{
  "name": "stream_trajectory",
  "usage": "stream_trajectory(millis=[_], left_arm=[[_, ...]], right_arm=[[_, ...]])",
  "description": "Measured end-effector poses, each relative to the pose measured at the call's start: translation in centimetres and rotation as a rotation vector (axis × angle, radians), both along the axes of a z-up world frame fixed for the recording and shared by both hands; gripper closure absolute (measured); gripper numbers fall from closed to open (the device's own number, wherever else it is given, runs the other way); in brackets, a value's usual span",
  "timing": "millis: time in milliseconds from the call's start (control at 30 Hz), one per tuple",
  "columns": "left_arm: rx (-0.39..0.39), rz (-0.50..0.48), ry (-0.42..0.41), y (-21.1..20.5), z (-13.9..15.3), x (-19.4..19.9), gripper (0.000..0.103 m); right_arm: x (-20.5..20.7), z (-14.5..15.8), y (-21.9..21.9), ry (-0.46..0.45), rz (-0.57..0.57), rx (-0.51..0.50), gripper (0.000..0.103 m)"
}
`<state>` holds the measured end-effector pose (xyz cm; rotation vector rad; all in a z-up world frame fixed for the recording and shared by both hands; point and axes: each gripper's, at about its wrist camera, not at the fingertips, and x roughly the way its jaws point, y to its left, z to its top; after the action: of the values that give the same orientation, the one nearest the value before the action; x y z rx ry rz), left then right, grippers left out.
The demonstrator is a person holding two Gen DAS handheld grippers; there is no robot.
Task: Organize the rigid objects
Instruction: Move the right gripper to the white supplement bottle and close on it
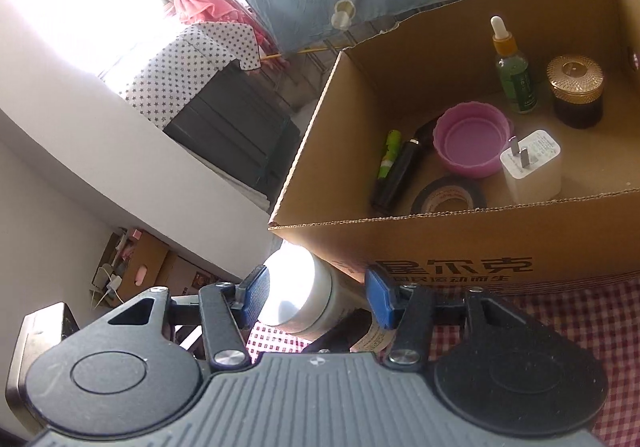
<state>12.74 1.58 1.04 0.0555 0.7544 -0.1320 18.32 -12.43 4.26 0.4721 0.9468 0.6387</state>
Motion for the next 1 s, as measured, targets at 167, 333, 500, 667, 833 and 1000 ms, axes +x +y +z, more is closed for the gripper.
stream_trajectory(millis=[167, 333, 500, 667, 833, 1000], left_arm=[[-0.028, 0.012, -0.002, 0.3, 0.0, -0.5, 0.050], [-0.023, 0.006, 0.004, -0.3, 0.5, -2.0, 0.050], [0.033, 0.008, -0.023, -0.9, 2.2, -4.3, 0.050], [0.078, 0.024, -0.109, -1.3, 6.0, -6.1, 0.050], [0.092, -0.020, -0.204, -2.0, 9.9, -6.2, 0.050], [0.093, -0.096, -0.258, -4.7, 12.2, -4.2, 0.050]], right_arm=[[0.4, -0.4, 0.5, 0.032, 0.018, 0.036, 0.059], [-0.4, 0.2, 0.1, 0.043, 0.025, 0.041, 0.060], [-2.4, 1.9, -0.5, 0.020, 0.043, 0.079, 0.060], [-4.2, 5.8, -1.0, -0.083, 0.072, 0.124, 0.060], [-5.1, 10.3, -2.1, -0.214, 0.061, 0.143, 0.060], [-4.7, 13.1, -4.5, -0.301, -0.002, 0.123, 0.059]])
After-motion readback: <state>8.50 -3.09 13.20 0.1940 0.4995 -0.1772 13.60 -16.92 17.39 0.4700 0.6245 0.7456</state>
